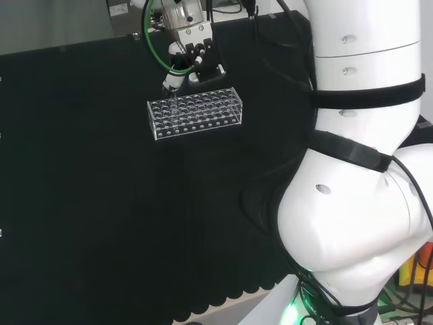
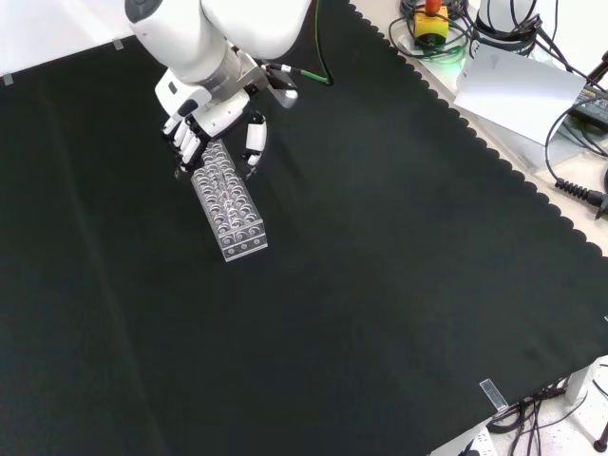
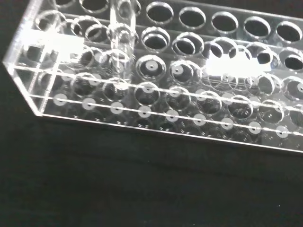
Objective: Pick up the test tube.
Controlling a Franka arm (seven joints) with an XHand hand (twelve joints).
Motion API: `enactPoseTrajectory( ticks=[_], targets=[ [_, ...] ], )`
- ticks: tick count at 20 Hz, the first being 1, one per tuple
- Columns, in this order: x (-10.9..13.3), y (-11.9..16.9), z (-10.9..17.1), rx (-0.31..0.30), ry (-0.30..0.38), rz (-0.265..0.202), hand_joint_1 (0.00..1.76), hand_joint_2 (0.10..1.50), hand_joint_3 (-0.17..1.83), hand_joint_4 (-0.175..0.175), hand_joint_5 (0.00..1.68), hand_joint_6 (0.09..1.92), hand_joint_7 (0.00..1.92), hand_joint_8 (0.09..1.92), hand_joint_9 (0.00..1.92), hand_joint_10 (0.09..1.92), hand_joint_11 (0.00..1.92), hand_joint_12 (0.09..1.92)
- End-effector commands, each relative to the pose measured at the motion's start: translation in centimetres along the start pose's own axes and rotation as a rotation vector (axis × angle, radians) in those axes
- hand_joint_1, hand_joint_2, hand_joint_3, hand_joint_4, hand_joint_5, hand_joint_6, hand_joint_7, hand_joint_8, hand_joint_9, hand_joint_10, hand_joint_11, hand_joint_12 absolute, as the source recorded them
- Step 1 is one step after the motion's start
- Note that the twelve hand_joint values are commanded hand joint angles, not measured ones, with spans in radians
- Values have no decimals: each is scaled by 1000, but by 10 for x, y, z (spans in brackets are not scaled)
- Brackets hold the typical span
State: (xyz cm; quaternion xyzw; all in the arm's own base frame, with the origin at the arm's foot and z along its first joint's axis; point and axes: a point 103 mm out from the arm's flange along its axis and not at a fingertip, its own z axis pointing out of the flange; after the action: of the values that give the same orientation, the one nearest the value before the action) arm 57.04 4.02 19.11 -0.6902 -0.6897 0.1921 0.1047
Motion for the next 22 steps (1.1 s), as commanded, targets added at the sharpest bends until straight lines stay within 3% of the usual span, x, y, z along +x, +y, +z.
enactPoseTrajectory(
  ticks=[1, 4, 7, 22],
  targets=[
    [-3, 8, 5, -18, 1, 18, 722, 779, 473, -73, 531, 321, 725, 813, 572, 813, 239, 1509],
    [1, 8, 4, -47, 6, 8, 763, 743, 519, -71, 503, 538, 828, 816, 641, 790, 275, 1493],
    [5, 10, 2, -59, 8, 2, 801, 716, 545, -72, 506, 632, 906, 821, 706, 775, 314, 1478],
    [26, 14, 1, -75, -2, -24, 926, 649, 635, -78, 695, 758, 1179, 751, 962, 675, 480, 1397]
  ],
)
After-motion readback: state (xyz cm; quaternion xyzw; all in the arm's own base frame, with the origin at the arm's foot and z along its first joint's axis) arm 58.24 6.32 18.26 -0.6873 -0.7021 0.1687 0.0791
